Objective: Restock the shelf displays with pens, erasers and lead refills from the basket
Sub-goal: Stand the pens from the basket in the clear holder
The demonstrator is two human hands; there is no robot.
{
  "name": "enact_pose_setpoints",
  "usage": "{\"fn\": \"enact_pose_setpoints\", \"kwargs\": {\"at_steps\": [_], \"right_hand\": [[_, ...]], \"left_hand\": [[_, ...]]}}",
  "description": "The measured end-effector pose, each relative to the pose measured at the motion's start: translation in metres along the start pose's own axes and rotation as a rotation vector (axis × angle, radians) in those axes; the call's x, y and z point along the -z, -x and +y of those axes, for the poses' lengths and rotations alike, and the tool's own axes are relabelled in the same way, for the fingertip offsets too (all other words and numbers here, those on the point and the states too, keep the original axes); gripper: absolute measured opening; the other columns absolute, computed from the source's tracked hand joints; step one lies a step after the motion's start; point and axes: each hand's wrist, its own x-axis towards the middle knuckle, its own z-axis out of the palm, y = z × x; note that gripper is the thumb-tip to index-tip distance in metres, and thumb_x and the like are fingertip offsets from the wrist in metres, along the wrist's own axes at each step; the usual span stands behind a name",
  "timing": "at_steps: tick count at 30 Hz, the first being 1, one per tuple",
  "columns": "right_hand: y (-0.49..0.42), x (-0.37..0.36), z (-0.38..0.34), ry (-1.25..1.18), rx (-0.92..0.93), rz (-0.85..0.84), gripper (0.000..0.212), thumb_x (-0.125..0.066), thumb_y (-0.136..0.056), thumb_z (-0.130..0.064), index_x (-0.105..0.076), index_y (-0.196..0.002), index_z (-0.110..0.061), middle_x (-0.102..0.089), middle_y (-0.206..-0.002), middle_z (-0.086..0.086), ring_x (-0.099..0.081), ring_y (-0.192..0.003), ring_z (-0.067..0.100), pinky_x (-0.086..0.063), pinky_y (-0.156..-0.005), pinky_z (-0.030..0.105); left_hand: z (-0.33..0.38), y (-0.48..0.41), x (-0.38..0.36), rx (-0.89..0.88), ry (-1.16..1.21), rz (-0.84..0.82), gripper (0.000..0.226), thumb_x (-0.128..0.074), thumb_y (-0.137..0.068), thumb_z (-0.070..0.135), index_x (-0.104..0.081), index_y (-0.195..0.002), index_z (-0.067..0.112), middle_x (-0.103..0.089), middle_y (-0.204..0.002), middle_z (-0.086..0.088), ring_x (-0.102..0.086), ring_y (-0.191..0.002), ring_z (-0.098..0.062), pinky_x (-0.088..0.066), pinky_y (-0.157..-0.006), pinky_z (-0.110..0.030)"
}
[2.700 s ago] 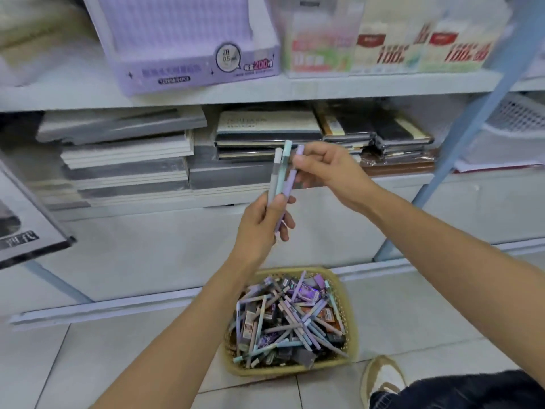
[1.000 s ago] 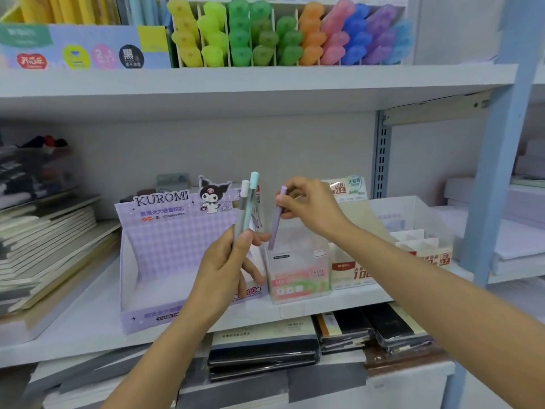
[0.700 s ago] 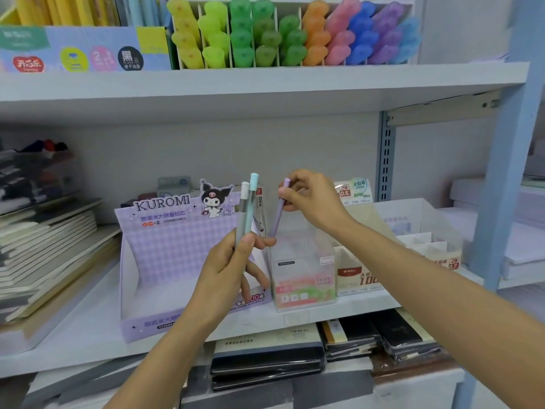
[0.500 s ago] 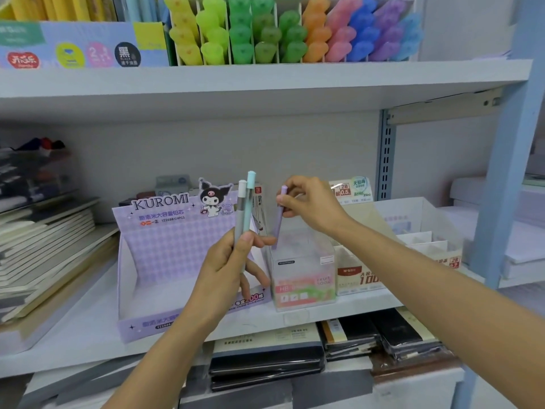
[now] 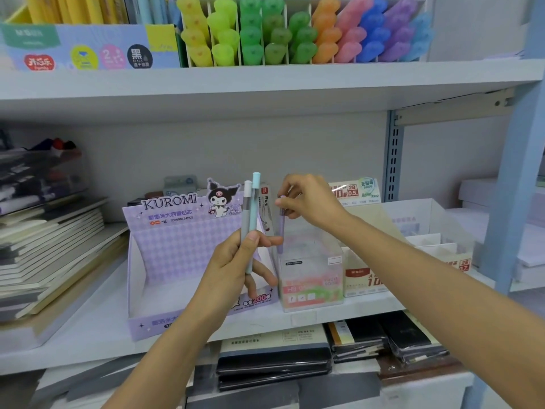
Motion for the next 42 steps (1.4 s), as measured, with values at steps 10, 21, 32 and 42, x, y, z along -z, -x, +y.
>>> {"fn": "enact_pose_setpoints", "kwargs": {"at_steps": [10,21,32,42], "right_hand": [[0.009,0.013,-0.006,-0.009,-0.027,0.048,0.025,-0.058,-0.096,-0.014,-0.066,-0.118,-0.006,-0.07,-0.089,0.008,-0.069,-0.069,0.018,-0.058,-0.061,0.024],[0.049,0.029,-0.051,-0.757,-0.043,-0.125,0.006,-0.07,-0.085,-0.007,-0.069,-0.088,-0.011,-0.074,-0.084,0.008,-0.071,-0.074,0.019,-0.058,-0.064,0.025],[0.053,0.035,-0.052,-0.896,-0.131,-0.095,0.015,-0.064,-0.089,-0.004,-0.066,-0.103,0.0,-0.073,-0.09,0.012,-0.072,-0.085,0.02,-0.059,-0.068,0.024],[0.032,0.07,-0.026,-0.554,-0.142,0.267,0.017,-0.068,-0.088,-0.004,-0.063,-0.102,0.005,-0.067,-0.095,0.021,-0.071,-0.074,0.021,-0.059,-0.066,0.025]], "left_hand": [[0.01,0.008,0.004,0.02,0.026,0.003,0.033,-0.039,-0.103,0.035,-0.064,-0.099,0.014,-0.072,-0.111,0.004,-0.068,-0.063,-0.021,-0.041,-0.039,-0.023],[0.019,0.015,-0.012,0.06,0.176,-0.022,0.027,-0.051,-0.097,0.036,-0.072,-0.1,0.02,-0.067,-0.074,-0.004,-0.043,-0.042,-0.01,-0.034,-0.042,-0.016],[0.022,0.015,-0.014,0.089,0.218,0.018,0.027,-0.055,-0.096,0.035,-0.073,-0.104,0.017,-0.051,-0.063,0.005,-0.03,-0.043,-0.007,-0.026,-0.041,-0.016],[0.015,0.012,-0.01,0.154,0.246,0.1,0.016,-0.043,-0.103,0.024,-0.056,-0.098,0.015,-0.048,-0.068,0.002,-0.031,-0.047,-0.009,-0.028,-0.039,-0.016]]}}
